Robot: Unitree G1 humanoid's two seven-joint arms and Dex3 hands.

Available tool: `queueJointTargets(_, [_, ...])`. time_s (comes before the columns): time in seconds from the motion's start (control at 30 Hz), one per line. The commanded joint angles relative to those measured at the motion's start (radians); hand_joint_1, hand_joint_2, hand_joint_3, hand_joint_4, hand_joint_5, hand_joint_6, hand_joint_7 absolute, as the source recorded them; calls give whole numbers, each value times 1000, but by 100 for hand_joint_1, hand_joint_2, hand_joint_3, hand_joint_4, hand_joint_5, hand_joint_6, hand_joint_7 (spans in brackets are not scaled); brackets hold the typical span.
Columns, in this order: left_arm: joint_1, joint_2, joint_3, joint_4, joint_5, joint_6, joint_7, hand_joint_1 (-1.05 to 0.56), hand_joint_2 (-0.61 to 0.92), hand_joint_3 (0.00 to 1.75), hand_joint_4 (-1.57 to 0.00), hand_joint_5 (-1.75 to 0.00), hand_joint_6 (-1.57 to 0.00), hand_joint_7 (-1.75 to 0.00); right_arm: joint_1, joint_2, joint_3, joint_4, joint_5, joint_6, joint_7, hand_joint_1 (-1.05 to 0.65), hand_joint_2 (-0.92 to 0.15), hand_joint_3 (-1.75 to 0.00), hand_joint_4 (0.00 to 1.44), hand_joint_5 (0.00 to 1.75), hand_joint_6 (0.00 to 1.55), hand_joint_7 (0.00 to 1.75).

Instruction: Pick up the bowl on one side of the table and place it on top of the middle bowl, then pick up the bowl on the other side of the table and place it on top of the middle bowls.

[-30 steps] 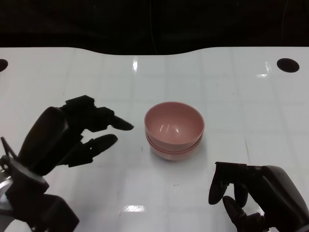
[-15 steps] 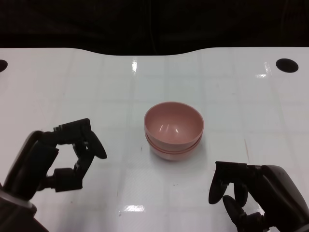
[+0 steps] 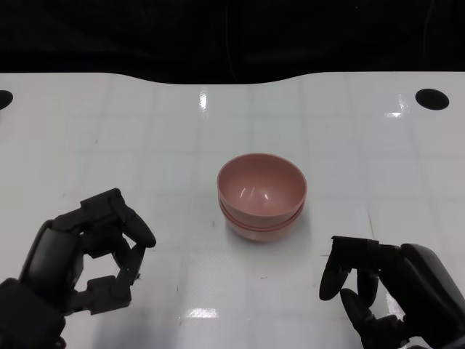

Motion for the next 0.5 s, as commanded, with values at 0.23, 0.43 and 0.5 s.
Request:
queueJointTargets(0.23, [42,-27,54,-117,-42,228,-10,-19,42,119,-87,-170,-87,-134,10,4,-31,7,46,14,-3,-5,-17,-164,91,175,80,148])
queueJointTargets(0.43, [108,-35,48,-179,-76,257,-57,-13,49,116,-94,-170,-90,-145,14,2,-39,-2,75,40,10,-3,-18,-163,91,175,79,149])
queueJointTargets(0.5, [115,-38,46,-181,-73,253,-64,-15,50,113,-94,-170,-89,-147,15,3,-42,-5,87,52,14,-2,-18,-163,91,175,79,150])
